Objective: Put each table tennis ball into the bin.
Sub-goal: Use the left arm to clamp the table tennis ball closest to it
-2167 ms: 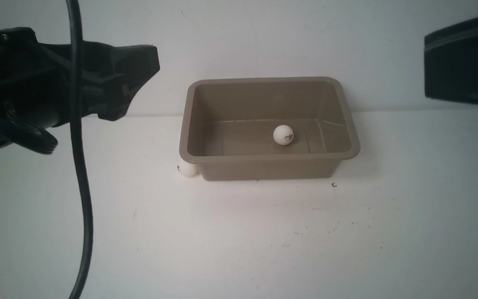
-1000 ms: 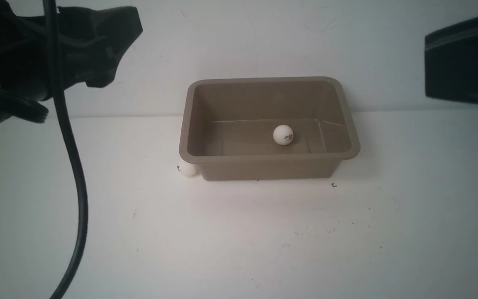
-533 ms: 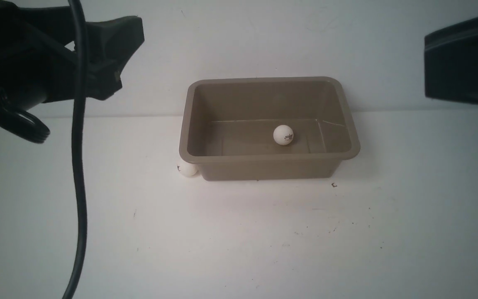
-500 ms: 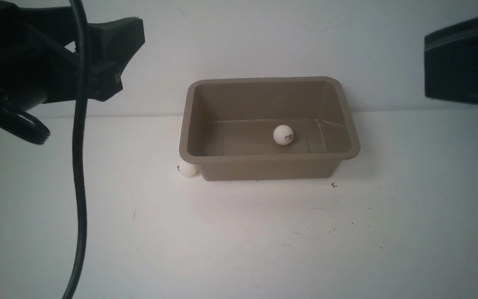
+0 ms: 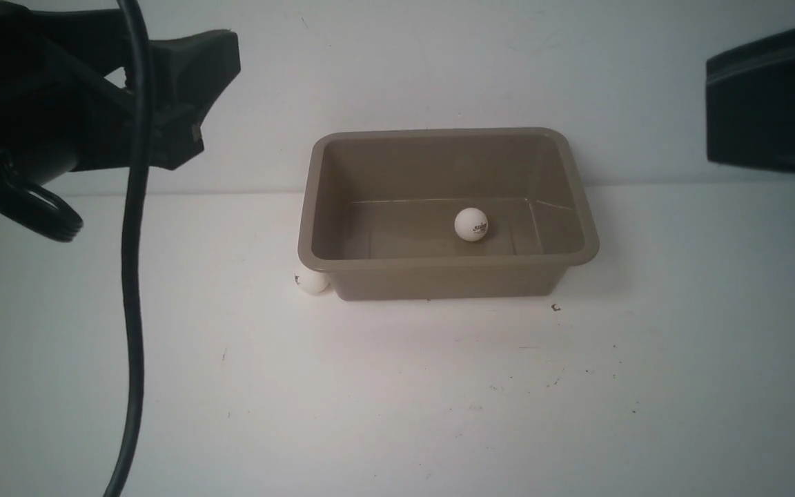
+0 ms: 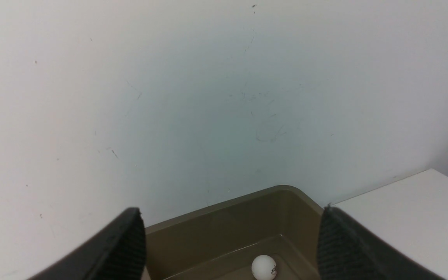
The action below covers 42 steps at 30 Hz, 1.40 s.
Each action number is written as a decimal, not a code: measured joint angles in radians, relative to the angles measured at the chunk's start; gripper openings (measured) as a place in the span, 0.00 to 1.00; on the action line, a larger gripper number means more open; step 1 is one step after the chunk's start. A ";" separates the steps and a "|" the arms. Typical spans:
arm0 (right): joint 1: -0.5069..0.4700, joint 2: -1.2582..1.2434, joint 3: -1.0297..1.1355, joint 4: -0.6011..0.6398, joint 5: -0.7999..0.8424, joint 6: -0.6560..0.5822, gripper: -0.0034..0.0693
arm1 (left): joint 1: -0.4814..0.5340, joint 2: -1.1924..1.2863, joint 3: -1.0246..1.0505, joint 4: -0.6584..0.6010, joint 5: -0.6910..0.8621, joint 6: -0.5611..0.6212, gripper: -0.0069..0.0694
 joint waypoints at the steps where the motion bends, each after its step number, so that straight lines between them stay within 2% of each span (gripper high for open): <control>1: 0.000 0.000 0.000 0.000 0.000 0.000 0.35 | 0.000 0.000 0.000 0.000 -0.003 0.000 0.79; 9: 0.000 0.000 0.000 0.000 0.000 0.000 0.35 | 0.000 0.000 0.000 0.000 -0.054 0.000 0.79; 42: 0.000 0.000 0.000 0.000 0.000 0.000 0.35 | 0.000 0.000 0.000 -0.001 -0.082 0.083 0.79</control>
